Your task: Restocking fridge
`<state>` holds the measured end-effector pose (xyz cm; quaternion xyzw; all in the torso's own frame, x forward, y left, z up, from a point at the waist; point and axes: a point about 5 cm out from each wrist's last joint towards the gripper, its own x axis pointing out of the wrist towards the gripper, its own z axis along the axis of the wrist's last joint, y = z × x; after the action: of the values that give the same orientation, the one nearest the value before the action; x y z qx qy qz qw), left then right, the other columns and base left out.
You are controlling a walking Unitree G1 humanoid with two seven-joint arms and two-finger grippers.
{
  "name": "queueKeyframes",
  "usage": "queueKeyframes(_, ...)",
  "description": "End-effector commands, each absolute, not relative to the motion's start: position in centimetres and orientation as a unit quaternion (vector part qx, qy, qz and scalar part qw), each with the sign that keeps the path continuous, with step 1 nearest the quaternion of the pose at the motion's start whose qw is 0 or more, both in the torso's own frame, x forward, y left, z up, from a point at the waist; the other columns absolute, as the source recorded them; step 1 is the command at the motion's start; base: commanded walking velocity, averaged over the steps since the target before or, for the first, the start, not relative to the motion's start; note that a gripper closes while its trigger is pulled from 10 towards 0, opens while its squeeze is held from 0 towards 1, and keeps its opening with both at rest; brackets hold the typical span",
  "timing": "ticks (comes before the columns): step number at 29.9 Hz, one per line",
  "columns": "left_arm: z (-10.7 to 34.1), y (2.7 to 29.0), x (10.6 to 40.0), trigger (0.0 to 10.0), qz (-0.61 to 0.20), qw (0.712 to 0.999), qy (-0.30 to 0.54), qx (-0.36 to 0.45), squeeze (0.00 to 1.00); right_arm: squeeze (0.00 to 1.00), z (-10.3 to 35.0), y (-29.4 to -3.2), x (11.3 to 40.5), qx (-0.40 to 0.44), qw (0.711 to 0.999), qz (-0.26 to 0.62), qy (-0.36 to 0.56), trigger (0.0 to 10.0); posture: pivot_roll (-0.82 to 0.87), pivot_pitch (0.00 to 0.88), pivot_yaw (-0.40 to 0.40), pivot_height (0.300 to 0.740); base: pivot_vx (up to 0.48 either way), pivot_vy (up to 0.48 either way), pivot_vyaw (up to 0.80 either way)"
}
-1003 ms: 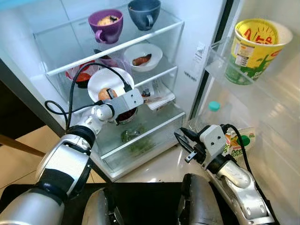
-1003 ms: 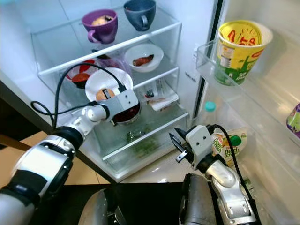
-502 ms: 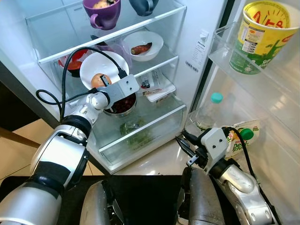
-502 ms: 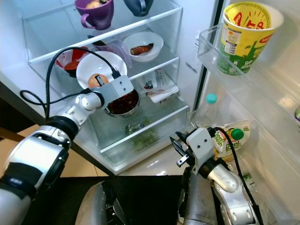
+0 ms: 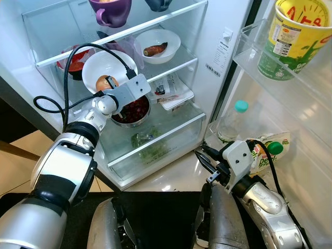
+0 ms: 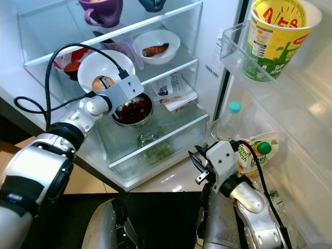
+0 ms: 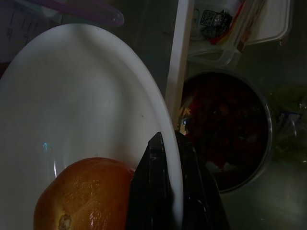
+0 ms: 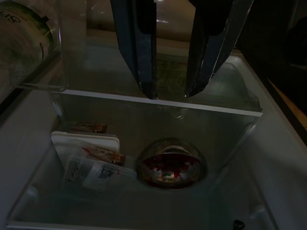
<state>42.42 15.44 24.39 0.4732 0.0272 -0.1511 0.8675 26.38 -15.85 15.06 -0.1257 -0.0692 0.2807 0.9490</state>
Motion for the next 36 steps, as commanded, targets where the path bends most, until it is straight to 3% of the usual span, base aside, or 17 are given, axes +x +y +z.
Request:
queueKeyframes(1, 25.2, 18.0, 42.4, 10.0, -0.109, 0.877, 0.043, 0.465, 0.00, 0.00, 14.9, -15.7, 26.0, -0.121, 0.948, 0.286, -0.064, 10.0, -0.14, 0.381, 0.099, 0.474, 0.000, 0.000, 0.00)
queueKeyframes(25, 26.3, 19.5, 42.5, 10.0, -0.055, 0.899, 0.044, 0.433, 0.00, 0.00, 15.6, -15.8, 25.8, -0.121, 0.950, 0.281, -0.066, 10.0, -0.16, 0.389, 0.096, 0.474, 0.000, 0.000, 0.00)
queueKeyframes(26, 26.4, 19.5, 42.5, 10.0, -0.053, 0.899, 0.042, 0.433, 0.75, 0.00, 15.6, -15.8, 25.8, -0.121, 0.950, 0.281, -0.067, 10.0, -0.16, 0.389, 0.096, 0.474, 0.000, 0.000, 0.00)
queueKeyframes(28, 26.5, 19.5, 42.5, 10.0, -0.052, 0.899, 0.042, 0.433, 0.75, 0.00, 15.6, -15.7, 25.8, -0.121, 0.950, 0.281, -0.067, 10.0, -0.16, 0.389, 0.096, 0.474, 0.000, 0.000, 0.00)
queueKeyframes(29, 26.6, 19.5, 42.5, 10.0, -0.049, 0.899, 0.040, 0.434, 1.00, 0.00, 15.7, -15.8, 25.8, -0.121, 0.950, 0.281, -0.067, 10.0, -0.16, 0.389, 0.096, 0.474, 0.000, 0.000, 0.00)
queueKeyframes(36, 27.8, 19.4, 42.6, 10.0, -0.026, 0.891, 0.008, 0.453, 1.00, 0.00, 15.7, -15.7, 25.8, -0.121, 0.950, 0.281, -0.067, 10.0, -0.16, 0.380, 0.096, 0.474, 0.000, 0.000, 0.00)
